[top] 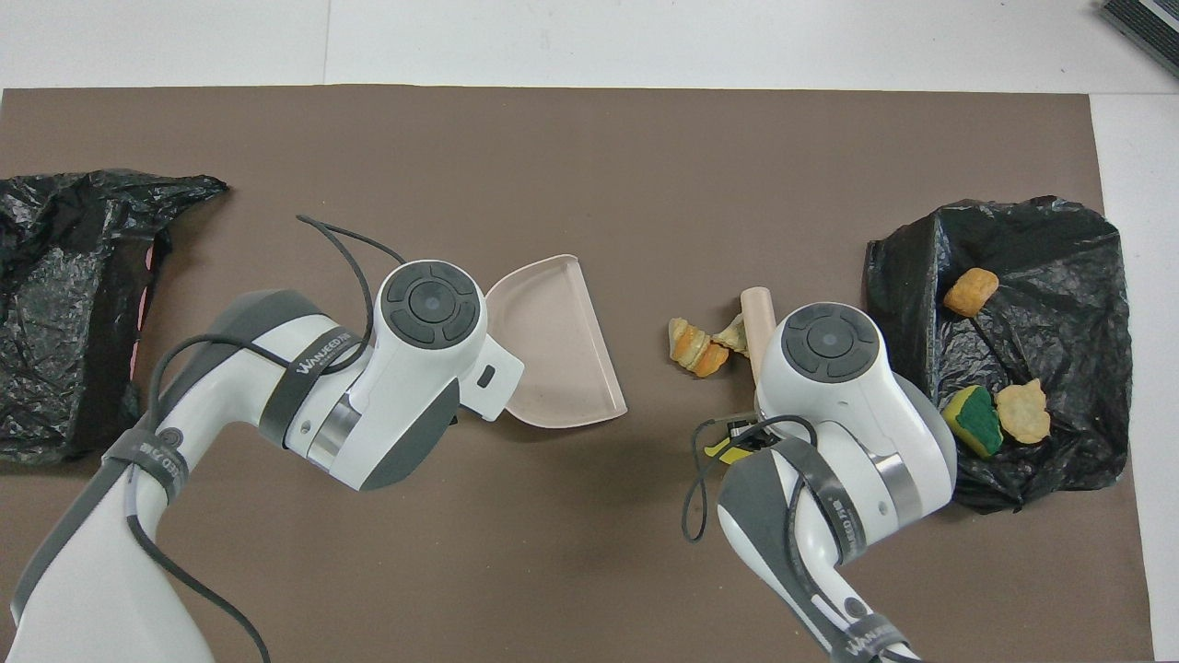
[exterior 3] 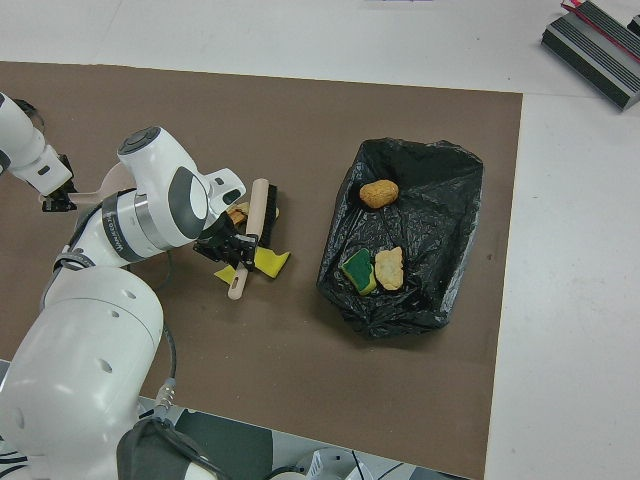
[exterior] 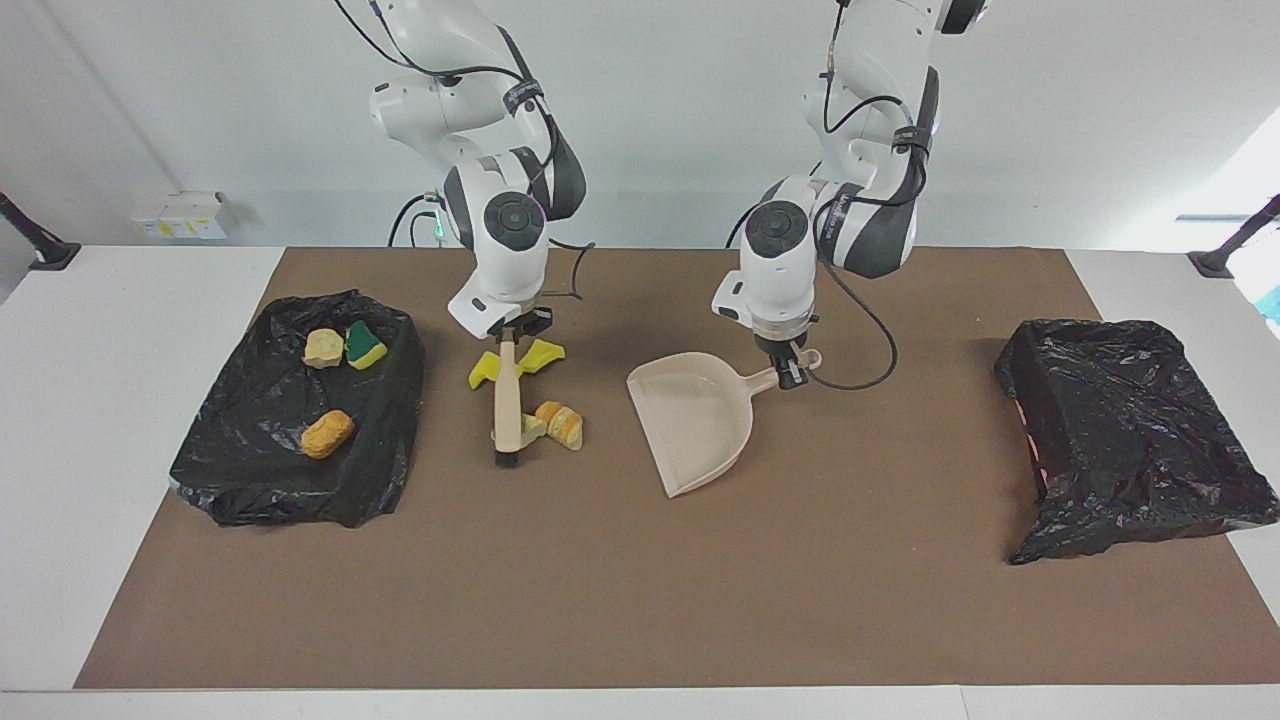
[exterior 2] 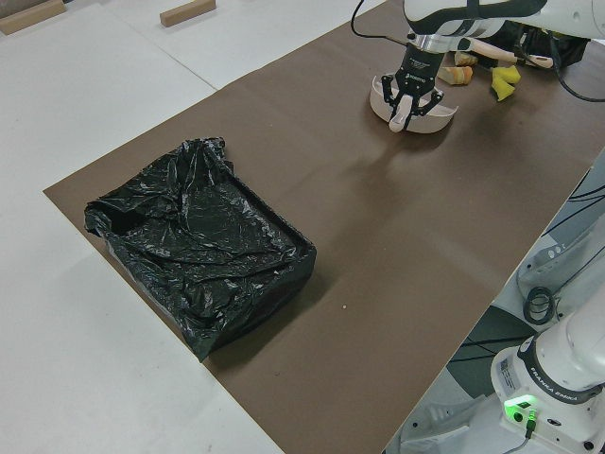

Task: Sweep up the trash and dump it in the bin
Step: 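Sweep the remaining crusts and sponges toward the dustpan with the right gripper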

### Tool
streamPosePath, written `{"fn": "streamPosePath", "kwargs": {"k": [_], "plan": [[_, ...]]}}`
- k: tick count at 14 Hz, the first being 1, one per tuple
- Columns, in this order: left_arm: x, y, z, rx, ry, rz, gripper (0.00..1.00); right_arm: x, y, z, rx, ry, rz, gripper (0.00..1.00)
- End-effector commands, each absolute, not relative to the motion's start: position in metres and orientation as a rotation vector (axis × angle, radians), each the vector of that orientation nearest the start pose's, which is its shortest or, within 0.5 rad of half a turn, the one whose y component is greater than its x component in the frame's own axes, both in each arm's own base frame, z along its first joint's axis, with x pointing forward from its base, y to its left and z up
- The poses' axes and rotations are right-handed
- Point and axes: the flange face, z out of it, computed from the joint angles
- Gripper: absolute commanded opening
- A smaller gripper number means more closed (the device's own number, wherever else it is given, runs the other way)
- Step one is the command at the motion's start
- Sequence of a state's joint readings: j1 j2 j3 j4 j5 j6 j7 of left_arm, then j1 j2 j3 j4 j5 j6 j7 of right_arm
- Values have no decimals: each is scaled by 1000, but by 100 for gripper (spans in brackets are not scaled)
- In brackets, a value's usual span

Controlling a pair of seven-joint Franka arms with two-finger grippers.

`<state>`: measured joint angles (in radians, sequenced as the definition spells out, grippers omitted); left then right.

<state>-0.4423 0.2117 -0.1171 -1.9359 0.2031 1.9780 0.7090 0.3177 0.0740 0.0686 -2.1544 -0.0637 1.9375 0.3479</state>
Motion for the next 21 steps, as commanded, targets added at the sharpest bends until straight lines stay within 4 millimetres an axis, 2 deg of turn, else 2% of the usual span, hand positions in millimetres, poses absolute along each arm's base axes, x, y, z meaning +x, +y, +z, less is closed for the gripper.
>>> {"fn": "streamPosePath", "kwargs": {"k": [1, 2, 4, 6, 7, 8, 9, 11, 13, 15, 16, 17, 19, 21], "plan": [[475, -298, 365, -2285, 1883, 241, 0, 477, 211, 336, -3149, -140, 444, 0], [470, -302, 364, -2276, 1895, 236, 0, 476, 222, 330, -3099, -127, 441, 0], [462, -303, 358, -2264, 1912, 212, 0, 469, 257, 319, -3017, -111, 430, 0], [455, -305, 355, -2252, 1930, 180, 0, 470, 280, 329, -2908, -28, 435, 0], [455, -305, 355, -2250, 1934, 173, 0, 470, 298, 337, -2851, 15, 438, 0], [455, -306, 356, -2249, 1936, 164, 0, 476, 308, 354, -2815, 47, 423, 0], [456, -308, 356, -2249, 1940, 137, 0, 479, 306, 366, -2811, 48, 412, 0], [459, -310, 356, -2245, 1955, 72, 0, 478, 287, 401, -2816, 57, 420, 0], [461, -306, 355, -2246, 1953, 89, 0, 478, 245, 437, -2914, 181, 393, 0], [462, -304, 356, -2150, 2061, 109, 0, 457, 219, 456, -3069, 193, 466, 0], [461, -303, 356, -2125, 2088, 135, 0, 444, 210, 455, -3144, 163, 505, 0], [459, -303, 356, -2122, 2089, 167, 0, 428, 199, 446, -3197, 118, 526, 0], [452, -305, 359, -2113, 2089, 206, 0, 396, 169, 415, -3246, 26, 625, 0], [444, -310, 360, -2104, 2094, 231, 0, 393, 144, 387, -3290, 51, 706, 0]]}}
